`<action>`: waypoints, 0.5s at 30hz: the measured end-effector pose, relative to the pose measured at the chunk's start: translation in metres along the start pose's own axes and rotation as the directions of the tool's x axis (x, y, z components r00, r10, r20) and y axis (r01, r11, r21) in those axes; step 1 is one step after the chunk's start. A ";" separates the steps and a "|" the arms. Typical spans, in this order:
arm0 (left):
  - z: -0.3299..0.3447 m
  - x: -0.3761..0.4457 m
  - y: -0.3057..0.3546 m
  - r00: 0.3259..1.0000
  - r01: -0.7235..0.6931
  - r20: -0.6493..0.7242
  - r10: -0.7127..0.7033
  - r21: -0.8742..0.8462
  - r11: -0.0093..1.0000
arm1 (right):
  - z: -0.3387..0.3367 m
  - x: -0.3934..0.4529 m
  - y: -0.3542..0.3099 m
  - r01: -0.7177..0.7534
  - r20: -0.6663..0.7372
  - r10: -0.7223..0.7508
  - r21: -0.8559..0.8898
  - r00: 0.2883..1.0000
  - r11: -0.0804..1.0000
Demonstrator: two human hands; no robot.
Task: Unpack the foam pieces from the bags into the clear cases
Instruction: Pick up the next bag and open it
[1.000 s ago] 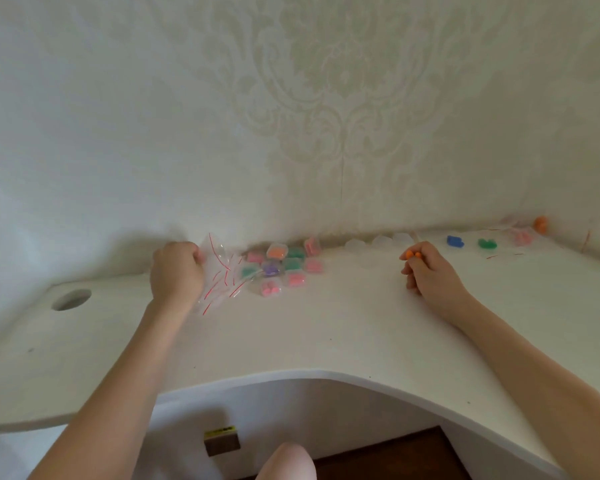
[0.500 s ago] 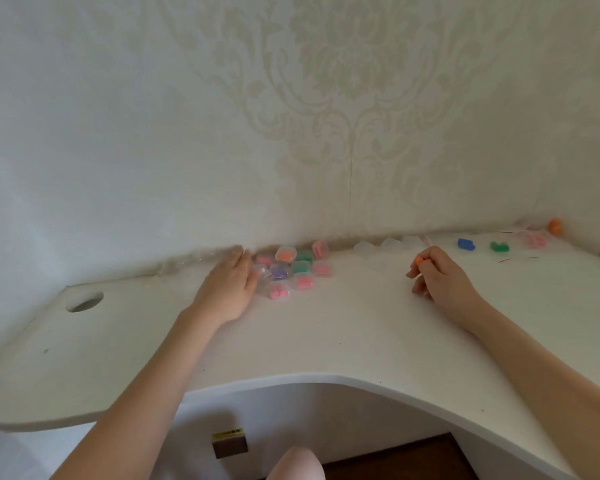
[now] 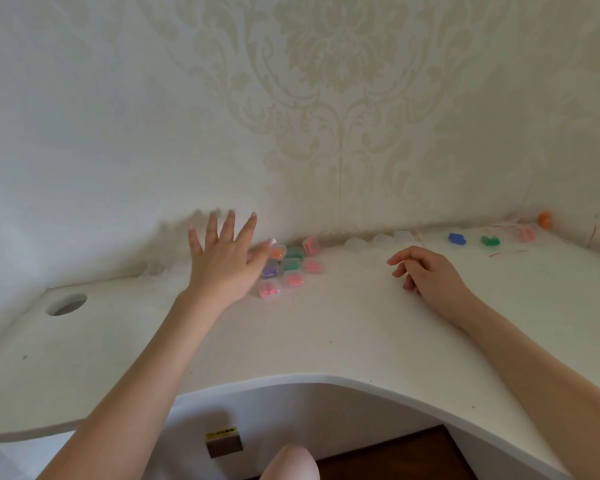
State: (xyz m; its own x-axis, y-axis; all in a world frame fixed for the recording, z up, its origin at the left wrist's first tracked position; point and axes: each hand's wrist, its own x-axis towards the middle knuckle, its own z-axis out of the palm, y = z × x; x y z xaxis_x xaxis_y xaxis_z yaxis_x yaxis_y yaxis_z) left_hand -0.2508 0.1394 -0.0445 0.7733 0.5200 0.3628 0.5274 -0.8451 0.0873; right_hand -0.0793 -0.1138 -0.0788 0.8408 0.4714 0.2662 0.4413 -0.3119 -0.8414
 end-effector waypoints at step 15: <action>0.051 0.025 0.150 0.829 -0.558 0.073 0.555 0.027 0.830 | -0.006 -0.002 -0.004 -0.032 -0.044 0.034 0.061 0.998 0.998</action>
State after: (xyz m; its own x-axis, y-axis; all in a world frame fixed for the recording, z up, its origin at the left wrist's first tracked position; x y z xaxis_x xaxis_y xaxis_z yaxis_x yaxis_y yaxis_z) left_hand -0.1346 0.0315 -0.0696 0.9590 -0.0289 0.2818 0.0157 -0.9879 -0.1546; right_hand -0.0814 -0.1185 -0.0730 0.8685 0.4233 0.2578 0.3946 -0.2759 -0.8764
